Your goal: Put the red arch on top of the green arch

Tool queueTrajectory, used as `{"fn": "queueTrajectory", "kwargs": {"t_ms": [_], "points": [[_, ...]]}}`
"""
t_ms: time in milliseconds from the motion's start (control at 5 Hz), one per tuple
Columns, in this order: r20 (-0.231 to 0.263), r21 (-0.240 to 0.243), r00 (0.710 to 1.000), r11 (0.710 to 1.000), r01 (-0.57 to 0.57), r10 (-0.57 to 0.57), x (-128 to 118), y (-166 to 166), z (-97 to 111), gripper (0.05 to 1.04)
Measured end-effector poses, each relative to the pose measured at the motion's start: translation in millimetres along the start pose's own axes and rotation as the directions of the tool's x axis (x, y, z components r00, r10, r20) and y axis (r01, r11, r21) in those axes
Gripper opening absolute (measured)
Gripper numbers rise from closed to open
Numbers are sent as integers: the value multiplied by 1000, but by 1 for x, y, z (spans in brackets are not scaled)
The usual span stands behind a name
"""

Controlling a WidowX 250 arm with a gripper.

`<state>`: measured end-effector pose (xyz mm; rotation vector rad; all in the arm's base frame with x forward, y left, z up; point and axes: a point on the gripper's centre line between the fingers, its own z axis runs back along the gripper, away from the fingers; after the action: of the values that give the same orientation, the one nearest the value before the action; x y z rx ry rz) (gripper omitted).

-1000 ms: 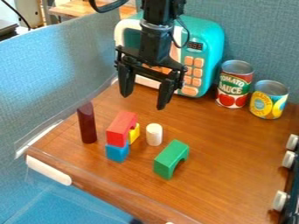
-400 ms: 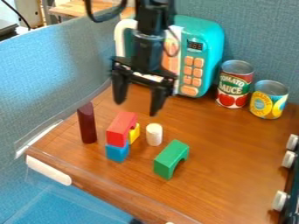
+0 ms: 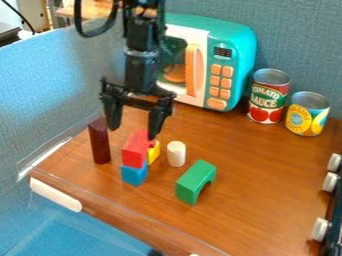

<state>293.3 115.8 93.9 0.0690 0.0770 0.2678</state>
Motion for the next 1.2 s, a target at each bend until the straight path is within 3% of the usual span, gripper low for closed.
{"fn": "queueTrajectory", "kwargs": {"t_ms": [200, 600, 800, 1000, 1200], "points": [[-43, -17, 999, 1000, -3, 2, 5, -1, -22, 999], [-53, -79, 999, 997, -5, 1, 19, -6, -43, 948], [-44, -80, 999, 997, -19, 15, 23, -6, -41, 665], [-38, -78, 999, 997, -23, 20, 21, -6, -39, 590], [48, -54, 999, 999, 2, 0, 12, -15, -5, 590]]}}
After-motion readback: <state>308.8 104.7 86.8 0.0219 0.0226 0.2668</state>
